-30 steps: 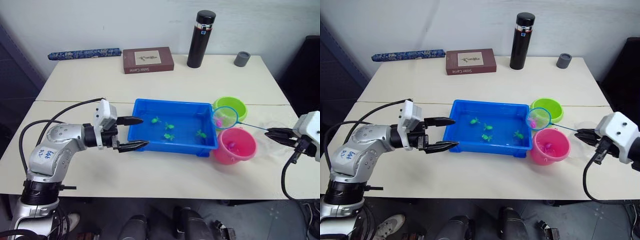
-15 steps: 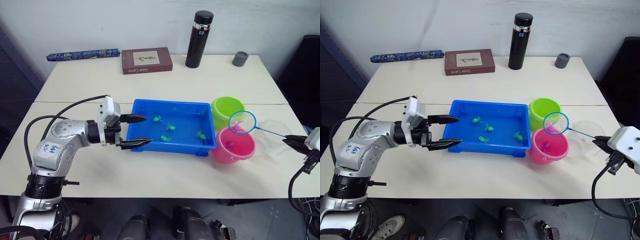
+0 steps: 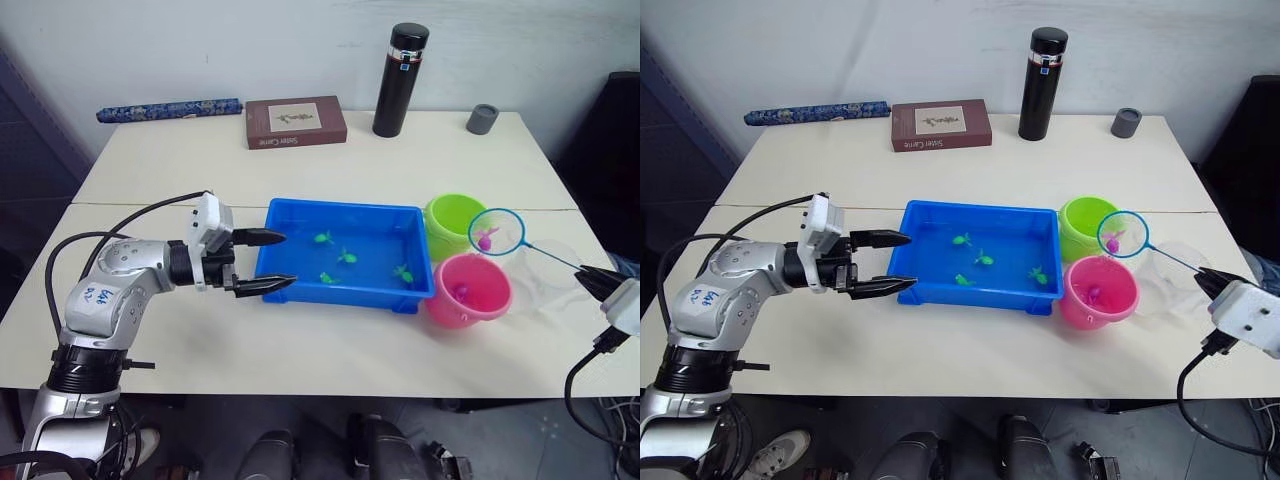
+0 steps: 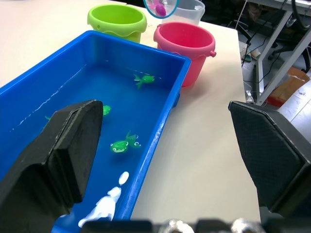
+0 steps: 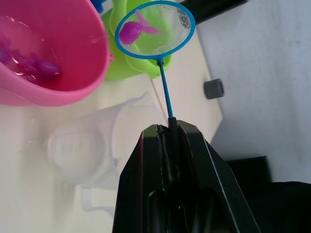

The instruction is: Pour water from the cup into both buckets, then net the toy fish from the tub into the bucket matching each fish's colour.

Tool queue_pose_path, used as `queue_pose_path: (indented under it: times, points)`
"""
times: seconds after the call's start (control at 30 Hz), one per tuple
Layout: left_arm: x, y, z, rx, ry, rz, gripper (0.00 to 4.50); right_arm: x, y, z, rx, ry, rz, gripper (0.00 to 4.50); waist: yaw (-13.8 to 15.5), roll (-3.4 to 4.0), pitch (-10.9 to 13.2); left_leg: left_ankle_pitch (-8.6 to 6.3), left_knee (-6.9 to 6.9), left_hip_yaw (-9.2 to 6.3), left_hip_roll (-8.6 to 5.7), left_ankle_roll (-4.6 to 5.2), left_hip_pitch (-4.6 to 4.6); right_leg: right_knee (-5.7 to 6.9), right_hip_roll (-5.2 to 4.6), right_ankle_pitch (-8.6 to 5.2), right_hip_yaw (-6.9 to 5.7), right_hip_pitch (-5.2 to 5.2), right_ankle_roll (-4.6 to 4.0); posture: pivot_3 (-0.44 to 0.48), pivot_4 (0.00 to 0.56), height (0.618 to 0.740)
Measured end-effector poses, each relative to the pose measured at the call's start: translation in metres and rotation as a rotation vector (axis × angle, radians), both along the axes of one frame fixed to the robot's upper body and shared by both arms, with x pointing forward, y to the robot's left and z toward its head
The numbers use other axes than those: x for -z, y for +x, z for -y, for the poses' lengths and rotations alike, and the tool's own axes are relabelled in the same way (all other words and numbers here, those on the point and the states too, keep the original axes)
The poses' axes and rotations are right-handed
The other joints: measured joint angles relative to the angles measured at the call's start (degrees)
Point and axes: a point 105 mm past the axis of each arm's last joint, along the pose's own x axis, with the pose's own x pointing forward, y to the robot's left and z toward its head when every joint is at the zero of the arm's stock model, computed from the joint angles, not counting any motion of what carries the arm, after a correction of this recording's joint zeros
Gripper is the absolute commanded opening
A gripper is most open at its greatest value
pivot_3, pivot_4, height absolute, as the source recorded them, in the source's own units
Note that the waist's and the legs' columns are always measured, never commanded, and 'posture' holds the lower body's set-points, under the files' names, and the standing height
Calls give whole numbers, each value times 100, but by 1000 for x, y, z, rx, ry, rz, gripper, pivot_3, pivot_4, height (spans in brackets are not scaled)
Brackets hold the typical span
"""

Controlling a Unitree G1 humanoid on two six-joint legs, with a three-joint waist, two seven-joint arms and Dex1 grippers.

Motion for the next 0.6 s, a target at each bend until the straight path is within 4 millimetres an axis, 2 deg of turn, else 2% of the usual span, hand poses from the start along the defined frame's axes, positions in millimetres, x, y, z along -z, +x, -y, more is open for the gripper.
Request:
queue_pose_path:
  times: [0.23,0.6]
  points:
    - [4,4,-4,-15,4,-10,4460,10,-6,10,14,-77,97,0,-10,0,0,0,-3,9,0,0,7,2,2,-1,10,2,-2,0,150,739]
    - [4,4,-5,-16,12,-1,4460,13,-11,15,-26,-176,202,0,-30,0,0,0,-9,31,1,0,27,13,8,-1,38,4,-2,0,150,739]
